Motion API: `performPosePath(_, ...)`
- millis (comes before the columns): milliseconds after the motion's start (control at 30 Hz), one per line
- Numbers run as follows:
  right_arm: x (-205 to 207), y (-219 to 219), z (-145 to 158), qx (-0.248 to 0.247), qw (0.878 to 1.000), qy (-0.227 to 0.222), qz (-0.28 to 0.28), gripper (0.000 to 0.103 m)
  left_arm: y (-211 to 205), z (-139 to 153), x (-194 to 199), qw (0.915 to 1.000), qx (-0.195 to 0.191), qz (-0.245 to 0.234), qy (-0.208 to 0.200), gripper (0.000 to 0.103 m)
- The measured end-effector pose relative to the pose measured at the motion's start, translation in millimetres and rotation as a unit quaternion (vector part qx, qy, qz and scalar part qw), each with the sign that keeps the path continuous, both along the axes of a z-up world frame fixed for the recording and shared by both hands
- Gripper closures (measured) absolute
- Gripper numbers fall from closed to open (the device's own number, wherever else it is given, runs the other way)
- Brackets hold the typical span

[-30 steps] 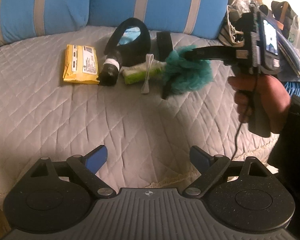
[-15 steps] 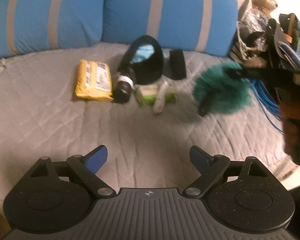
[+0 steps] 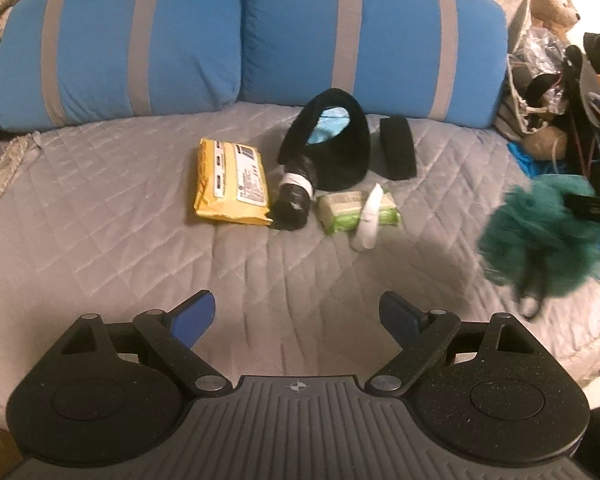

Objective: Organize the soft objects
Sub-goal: 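Lift the teal sponge with the right gripper while the left tool approaches the wrapped bundle, then grasp the black-and-white wrapped bundle with the left gripper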

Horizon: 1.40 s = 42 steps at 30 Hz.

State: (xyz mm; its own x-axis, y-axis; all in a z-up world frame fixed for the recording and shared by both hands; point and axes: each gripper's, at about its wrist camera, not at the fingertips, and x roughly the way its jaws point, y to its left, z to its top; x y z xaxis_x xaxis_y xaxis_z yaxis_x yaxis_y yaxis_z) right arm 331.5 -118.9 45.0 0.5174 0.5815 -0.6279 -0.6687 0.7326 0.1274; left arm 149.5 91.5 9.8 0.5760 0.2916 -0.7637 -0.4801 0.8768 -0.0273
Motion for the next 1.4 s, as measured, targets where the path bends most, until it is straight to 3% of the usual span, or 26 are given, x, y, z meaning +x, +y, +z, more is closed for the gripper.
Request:
performPosePath(367,-8,-37,11,0.023,1.000,0.013,-0.015,0.090,25,-16,27,0.9980,0.059,0.021,-0.001,0.013)
performPosePath(867,-10,-29,10,0.019,1.000,0.023,0.009,0.090,78,-41,60,0.9965,0.065,0.052,-0.008,0.013)
performPosePath(1100,-11,-25,9,0.020,0.999,0.027,0.019,0.090,77,-44,78,0.9982,0.043,0.006,-0.040,0.014)
performPosePath(1167,-10,-25,8,0.020,0.999,0.028,0.021,0.090,75,-46,85,0.9979,0.037,-0.016,-0.051,0.024)
performPosePath(1333,-8,-26,8,0.022,0.999,0.031,0.022,0.090,73,-59,107,0.9969,0.036,-0.051,-0.049,0.030)
performPosePath(1400,-7,-26,8,0.022,0.999,0.033,0.023,0.090,73,-65,116,0.9966,0.038,-0.058,-0.044,0.037)
